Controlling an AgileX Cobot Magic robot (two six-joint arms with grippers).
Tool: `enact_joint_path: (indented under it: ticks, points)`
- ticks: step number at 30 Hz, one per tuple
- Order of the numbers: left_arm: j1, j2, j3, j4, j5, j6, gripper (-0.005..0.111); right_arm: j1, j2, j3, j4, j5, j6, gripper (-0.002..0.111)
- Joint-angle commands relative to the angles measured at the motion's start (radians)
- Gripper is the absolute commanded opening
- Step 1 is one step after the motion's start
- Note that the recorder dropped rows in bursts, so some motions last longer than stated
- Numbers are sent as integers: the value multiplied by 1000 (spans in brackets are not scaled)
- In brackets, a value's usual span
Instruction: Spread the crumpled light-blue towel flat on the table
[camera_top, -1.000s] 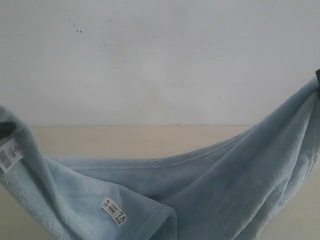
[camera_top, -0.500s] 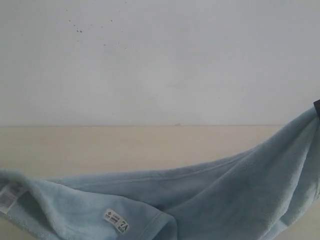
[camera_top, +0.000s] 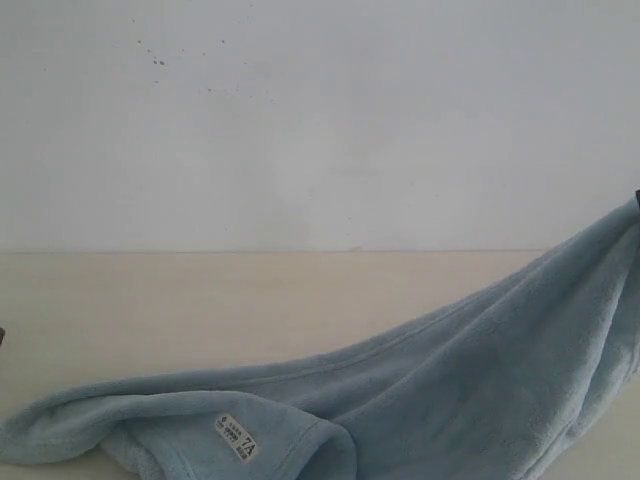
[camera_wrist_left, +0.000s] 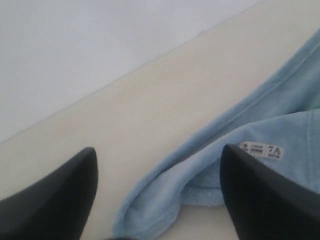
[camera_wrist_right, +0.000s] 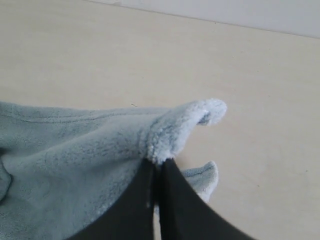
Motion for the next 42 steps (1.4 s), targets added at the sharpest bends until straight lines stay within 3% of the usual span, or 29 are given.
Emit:
enact_joint_path:
  ticks: [1, 5, 7, 13, 19, 26, 35, 38, 42]
  points:
    - [35, 108, -9, 283, 8, -213, 65, -2, -9, 2, 17, -13, -1, 0]
    - [81, 265, -48, 428, 8, -387, 64, -2, -7, 2, 66, -19, -30, 0]
    - [112, 402, -103, 408, 31, -391, 62, -2, -7, 2, 92, -20, -51, 0]
    - [117, 724, -216, 389, 164, -345, 61, -2, -4, 2, 126, -27, -82, 0]
    - [130, 832, -214, 468, 163, -343, 61, 0, 2, 2, 138, -52, -105, 0]
    - [266, 919, -214, 502, 32, -394, 61, 0, 42, 2, 182, -89, -157, 0]
    - [286, 1045, -242, 486, -88, -478, 61, 0, 67, 2, 182, -96, -194, 0]
    - [365, 1057, -242, 486, -172, -624, 61, 0, 67, 2, 182, -87, -195, 0]
    - [433, 1057, -242, 460, -208, -626, 61, 0, 67, 2, 182, -85, -202, 0]
